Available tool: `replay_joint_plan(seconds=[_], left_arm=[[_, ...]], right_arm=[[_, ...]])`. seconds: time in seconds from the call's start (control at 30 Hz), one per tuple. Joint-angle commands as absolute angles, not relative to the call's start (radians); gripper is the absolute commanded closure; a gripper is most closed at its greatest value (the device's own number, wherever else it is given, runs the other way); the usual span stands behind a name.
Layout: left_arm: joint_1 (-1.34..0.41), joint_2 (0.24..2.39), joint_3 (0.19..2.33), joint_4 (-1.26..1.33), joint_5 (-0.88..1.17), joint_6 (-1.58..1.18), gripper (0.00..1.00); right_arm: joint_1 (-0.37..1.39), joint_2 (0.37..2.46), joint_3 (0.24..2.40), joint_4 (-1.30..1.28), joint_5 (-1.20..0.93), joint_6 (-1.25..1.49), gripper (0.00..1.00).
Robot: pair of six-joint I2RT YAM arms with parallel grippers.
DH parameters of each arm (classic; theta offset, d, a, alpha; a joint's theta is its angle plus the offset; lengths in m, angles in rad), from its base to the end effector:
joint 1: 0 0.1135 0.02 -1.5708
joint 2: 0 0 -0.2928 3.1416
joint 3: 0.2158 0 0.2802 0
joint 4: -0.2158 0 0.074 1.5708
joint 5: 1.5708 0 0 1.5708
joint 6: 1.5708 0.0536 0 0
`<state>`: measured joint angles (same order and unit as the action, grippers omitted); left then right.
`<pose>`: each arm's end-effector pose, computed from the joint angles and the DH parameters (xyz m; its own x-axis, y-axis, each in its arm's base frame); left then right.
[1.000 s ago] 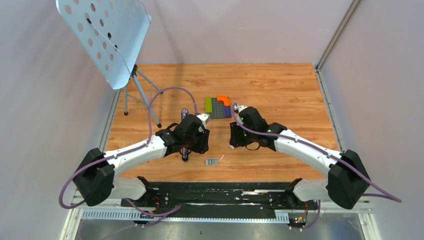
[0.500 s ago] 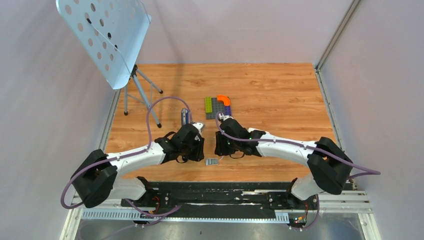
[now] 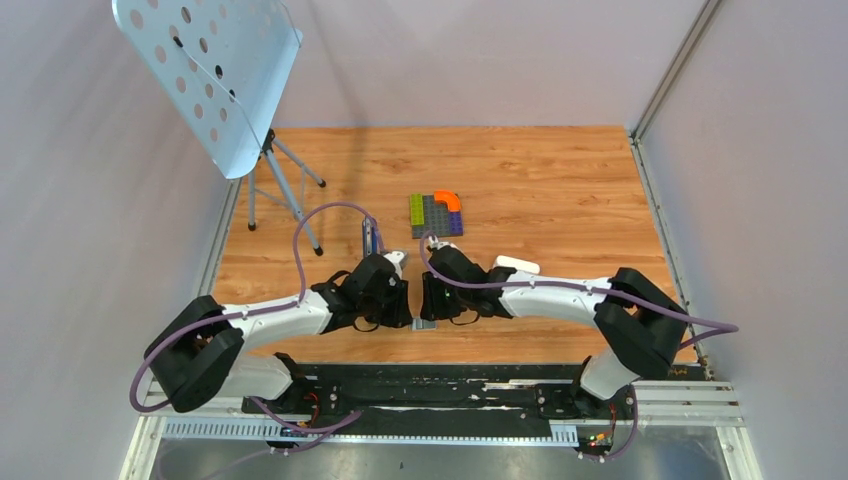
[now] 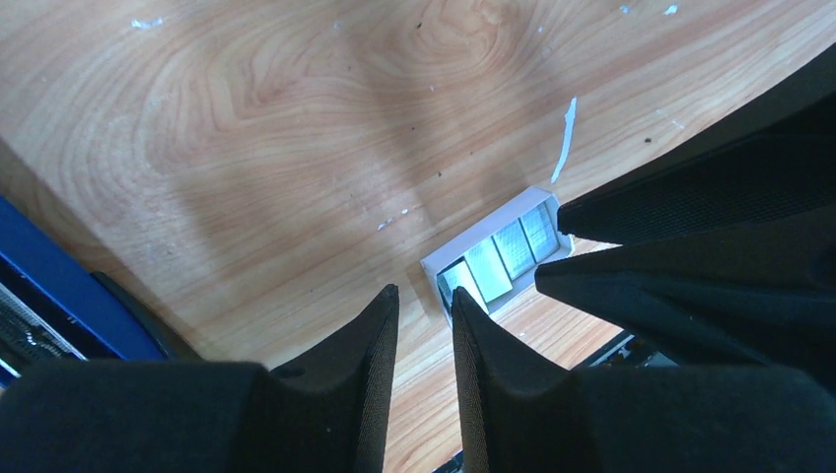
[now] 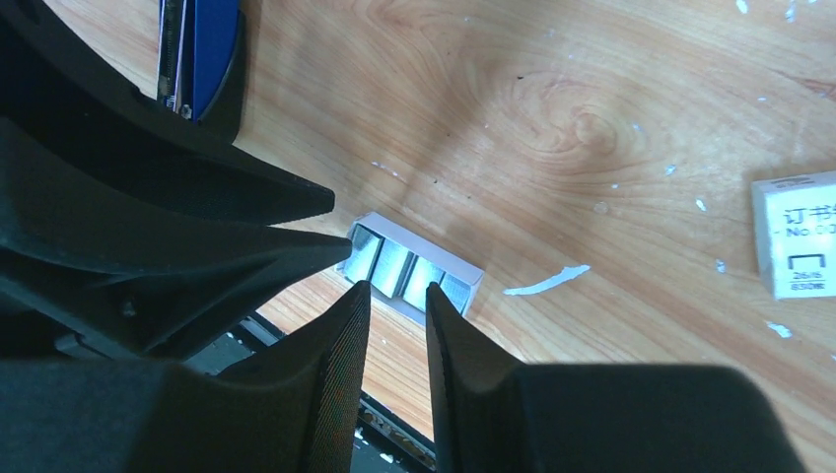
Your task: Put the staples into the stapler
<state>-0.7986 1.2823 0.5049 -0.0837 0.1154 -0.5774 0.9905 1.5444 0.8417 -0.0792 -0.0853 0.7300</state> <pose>0.1747 -0.1883 0.1485 -0.8605 0.1064 -0.4983 0.3512 0.8323 -0.4289 0.1882 0.2955 0.1853 -0.8657 -0.1085 -0.4887 -0.3880 0.7624 0.5179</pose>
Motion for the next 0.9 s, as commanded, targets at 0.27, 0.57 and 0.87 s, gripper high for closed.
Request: replay_joint_plan(seconds=[0.27, 0.57, 0.87], left_arm=[[-0.796, 1.297, 0.449, 0.024, 0.150, -0.625, 0.73], [-0.796, 1.299, 0.431, 0.062, 0.161, -0.640, 0.74], [-0.796, 1.305, 0.429, 0.072, 0.169, -0.644, 0.80]], right_arm=[[1.035, 1.606, 0.869, -0.075, -0.066, 0.763, 0.70], [1.043, 1.643, 0.882, -0.064, -0.067, 0.764, 0.71], [1.044, 1.655, 0.874, -0.029, -0.077, 0.767, 0.73]])
